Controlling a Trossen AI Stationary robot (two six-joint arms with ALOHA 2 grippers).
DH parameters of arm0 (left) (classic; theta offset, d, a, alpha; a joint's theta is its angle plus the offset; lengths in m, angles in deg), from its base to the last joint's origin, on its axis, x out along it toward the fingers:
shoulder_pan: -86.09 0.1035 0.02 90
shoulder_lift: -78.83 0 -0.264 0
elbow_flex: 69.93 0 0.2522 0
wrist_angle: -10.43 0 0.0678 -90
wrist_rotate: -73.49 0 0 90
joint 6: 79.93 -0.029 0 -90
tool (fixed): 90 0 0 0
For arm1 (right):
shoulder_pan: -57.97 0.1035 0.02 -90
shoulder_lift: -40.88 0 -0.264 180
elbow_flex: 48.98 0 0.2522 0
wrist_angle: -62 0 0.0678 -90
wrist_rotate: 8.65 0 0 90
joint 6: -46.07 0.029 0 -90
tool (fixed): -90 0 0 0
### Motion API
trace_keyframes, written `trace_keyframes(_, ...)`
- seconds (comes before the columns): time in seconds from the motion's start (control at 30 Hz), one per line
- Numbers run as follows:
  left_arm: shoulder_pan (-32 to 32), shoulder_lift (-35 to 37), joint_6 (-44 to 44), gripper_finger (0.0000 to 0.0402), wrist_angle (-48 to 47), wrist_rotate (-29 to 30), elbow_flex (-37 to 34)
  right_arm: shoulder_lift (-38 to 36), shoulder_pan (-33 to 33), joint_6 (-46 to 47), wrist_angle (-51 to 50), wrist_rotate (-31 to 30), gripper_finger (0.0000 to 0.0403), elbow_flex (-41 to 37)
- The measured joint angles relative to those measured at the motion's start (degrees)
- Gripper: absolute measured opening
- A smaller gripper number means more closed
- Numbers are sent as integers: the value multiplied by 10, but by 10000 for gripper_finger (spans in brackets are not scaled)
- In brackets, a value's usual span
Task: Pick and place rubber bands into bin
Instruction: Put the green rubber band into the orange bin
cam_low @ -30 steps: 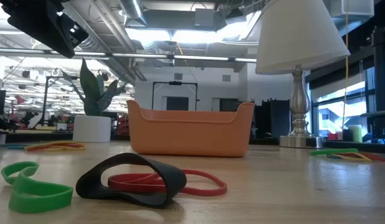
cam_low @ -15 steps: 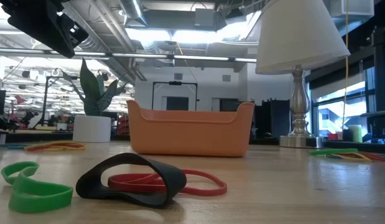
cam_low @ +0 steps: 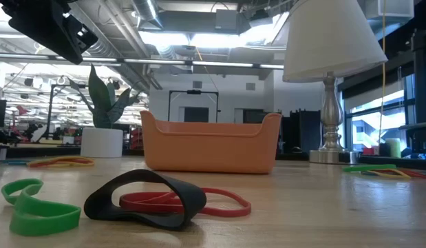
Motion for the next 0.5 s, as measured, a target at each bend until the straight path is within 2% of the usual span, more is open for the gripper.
trace_keyframes(0.1, 0, 0, 0, 3, 0, -4, 0, 6, 0, 0, 8, 1, 75, 0)
trace_keyframes(0.27, 0, 0, 0, 3, 0, -5, 0, -1, 0, 0, 10, 1, 12, 0)
trace_keyframes(0.5, 0, 0, 0, 3, 2, -5, 0, -4, 0, 1, -12, 2, 5, 26)
